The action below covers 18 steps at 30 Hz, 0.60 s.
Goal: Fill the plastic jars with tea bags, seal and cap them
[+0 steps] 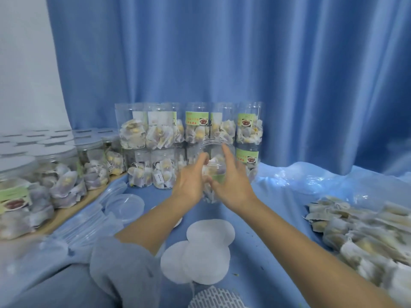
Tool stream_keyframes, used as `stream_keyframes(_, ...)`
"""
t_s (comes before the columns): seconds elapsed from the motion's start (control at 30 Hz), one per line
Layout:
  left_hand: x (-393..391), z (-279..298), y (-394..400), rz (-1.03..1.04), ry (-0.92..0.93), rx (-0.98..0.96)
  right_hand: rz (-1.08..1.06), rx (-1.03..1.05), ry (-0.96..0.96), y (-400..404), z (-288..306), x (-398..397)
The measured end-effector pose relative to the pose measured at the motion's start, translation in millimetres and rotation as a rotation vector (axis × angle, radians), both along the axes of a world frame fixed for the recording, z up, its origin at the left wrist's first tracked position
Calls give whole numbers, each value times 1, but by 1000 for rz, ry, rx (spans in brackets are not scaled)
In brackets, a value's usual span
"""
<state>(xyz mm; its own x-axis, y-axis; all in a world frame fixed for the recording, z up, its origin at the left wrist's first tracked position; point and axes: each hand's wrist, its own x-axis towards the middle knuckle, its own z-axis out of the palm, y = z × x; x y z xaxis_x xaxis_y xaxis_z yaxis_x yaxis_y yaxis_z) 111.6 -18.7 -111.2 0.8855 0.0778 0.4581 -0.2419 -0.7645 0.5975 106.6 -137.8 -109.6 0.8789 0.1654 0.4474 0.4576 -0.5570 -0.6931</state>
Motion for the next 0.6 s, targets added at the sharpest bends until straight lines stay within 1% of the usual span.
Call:
stream_keyframes(0.07,-29,10,-8,-44,-51,41,-40,16,-62,-9,9,-20)
stream_keyframes(0.17,-75,16,-20,-54,-72,-52,-38,103,-99,-31,17,-56)
stream_keyframes(0.23,-105,15,-30,-31,-85,-56,-22,92,-112,-46,15,-80)
stream_keyframes(0.4,-162,-2,-59,-95,-26,-128,-97,57,-126,-76,-7,-132)
stream_keyframes(0.53,-182,-22,-80,-139,28,-166,-151,45,-110,-93,-26,-159)
stream_keyframes(0.6,-190,-31,-86,-160,73,-191,-135,31,-59,-98,-32,-166)
